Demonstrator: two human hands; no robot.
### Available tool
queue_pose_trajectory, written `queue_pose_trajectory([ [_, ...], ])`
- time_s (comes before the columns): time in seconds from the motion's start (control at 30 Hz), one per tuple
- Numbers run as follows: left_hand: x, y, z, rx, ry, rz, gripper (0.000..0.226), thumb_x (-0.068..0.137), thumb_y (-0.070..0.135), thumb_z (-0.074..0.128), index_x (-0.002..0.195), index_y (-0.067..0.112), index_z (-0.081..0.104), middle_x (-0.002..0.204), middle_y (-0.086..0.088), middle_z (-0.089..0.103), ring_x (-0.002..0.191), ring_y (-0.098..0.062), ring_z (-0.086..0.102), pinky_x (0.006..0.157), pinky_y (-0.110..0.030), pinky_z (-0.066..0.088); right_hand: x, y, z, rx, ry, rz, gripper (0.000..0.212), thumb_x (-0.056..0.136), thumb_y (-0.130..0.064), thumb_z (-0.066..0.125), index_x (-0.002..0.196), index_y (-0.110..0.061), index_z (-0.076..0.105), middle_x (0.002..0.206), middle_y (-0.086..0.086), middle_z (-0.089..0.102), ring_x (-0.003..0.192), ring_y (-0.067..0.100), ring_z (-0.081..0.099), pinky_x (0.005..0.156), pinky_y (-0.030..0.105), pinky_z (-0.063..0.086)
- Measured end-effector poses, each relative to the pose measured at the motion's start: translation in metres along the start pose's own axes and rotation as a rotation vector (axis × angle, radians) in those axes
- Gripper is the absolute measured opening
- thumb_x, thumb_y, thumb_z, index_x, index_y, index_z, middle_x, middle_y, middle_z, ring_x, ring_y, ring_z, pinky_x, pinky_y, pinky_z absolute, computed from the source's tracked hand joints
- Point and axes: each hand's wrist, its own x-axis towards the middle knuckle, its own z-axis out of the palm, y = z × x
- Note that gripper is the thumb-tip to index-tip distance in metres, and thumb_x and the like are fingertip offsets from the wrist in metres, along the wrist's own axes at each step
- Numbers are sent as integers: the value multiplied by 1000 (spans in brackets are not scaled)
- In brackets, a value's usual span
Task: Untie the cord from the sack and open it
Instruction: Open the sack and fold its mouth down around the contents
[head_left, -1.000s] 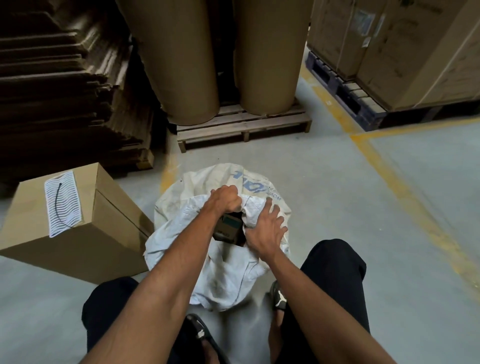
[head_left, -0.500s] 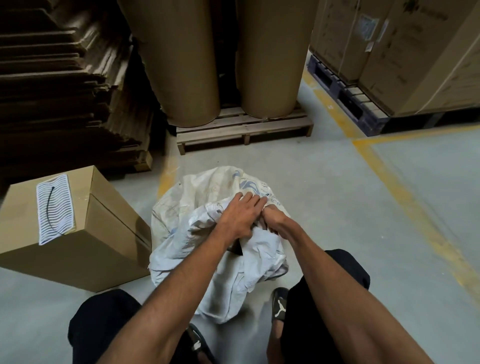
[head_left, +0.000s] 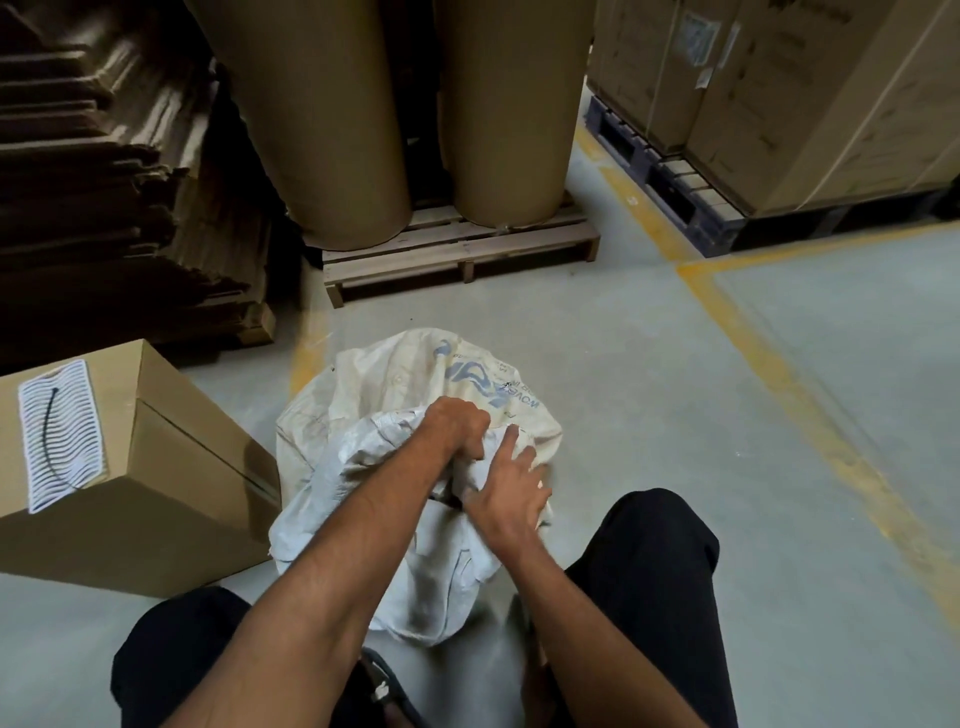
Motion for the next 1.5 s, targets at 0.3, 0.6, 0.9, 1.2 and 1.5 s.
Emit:
queue_pose_trajectory([
  [0.3,-25,-10,12,100,343,206,107,68,32,83,157,24,24,154,-9,37,145,-27,32,122,-53,20,40,21,-44,689,-188,45,20,70,-11,69,89,-16,65,72,-3,63,68,17,59,59,24,47],
  [0.6,-4,33,15,232,475,202,42,86,17,67,126,16,55,120,-4,63,119,-26,56,115,-58,26,54,53,-52,997,-562,326,38,37,-15,64,74,-14,56,81,7,51,65,24,47,62,32,37],
  [0.9,11,31,-19,211,46,52,35,96,20,59,130,16,61,136,-5,63,127,-26,60,110,-46,34,24,44,-48,443,-173,213,88,59,-51,73,139,-33,40,130,4,47,119,33,54,98,48,48],
  [1.2,13,36,-32,143,-88,70,40,93,18,65,132,11,60,138,-7,62,131,-27,55,115,-50,28,2,14,-35,522,-120,381,74,71,-55,75,126,-12,53,123,11,65,113,36,64,89,40,54],
  [1.5,-66,39,55,-813,626,338,66,68,19,68,132,25,56,134,2,51,135,-18,41,115,-46,35,18,35,-31,1173,-230,498,29,82,-7,51,108,-3,62,83,11,64,71,25,62,52,23,49],
])
